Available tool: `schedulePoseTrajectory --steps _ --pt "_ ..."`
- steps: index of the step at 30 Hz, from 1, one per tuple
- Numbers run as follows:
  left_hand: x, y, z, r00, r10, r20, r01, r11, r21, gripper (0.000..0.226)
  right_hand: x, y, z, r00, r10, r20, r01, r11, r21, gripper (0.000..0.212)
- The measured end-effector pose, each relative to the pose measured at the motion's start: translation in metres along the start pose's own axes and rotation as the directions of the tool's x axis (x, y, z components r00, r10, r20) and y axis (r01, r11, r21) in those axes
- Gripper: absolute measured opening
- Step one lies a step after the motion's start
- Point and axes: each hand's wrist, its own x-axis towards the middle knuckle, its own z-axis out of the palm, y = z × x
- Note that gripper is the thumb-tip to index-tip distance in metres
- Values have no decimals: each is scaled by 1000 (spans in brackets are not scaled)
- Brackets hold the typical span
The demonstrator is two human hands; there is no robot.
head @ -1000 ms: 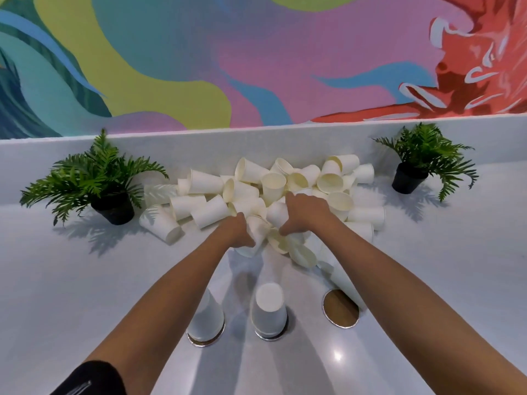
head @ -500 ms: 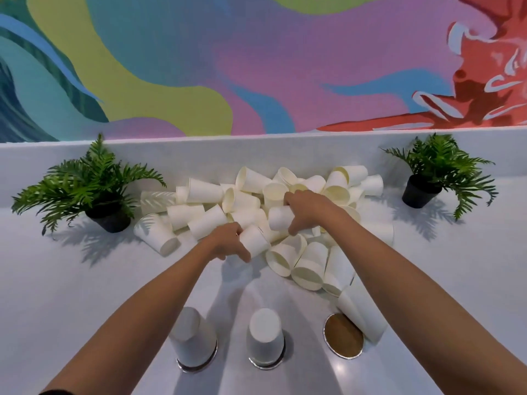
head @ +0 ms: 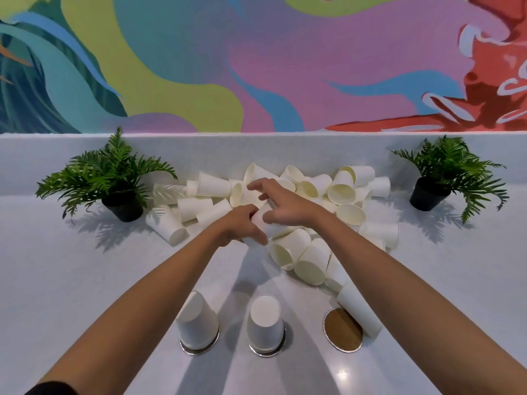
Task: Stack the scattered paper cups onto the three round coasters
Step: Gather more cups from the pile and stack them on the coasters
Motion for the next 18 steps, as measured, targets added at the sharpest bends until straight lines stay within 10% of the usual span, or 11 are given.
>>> schedulePoseTrajectory --steps 7,9,12,18 --pt "4 -11 0 998 -13 -59 16 998 60 67 0 12 0 952 132 -277 -52 959 279 58" --pt "2 -18 -7 994 -36 -106 45 995 91 67 0 34 -5 913 178 -366 -213 975 -57 52" --pt "2 -27 -15 986 -51 -160 69 992 107 66 -7 61 5 920 343 -191 -390 735 -554 67" --pt "6 -35 -16 988 -54 -143 75 987 143 71 -9 84 36 873 479 -95 -434 670 -602 97"
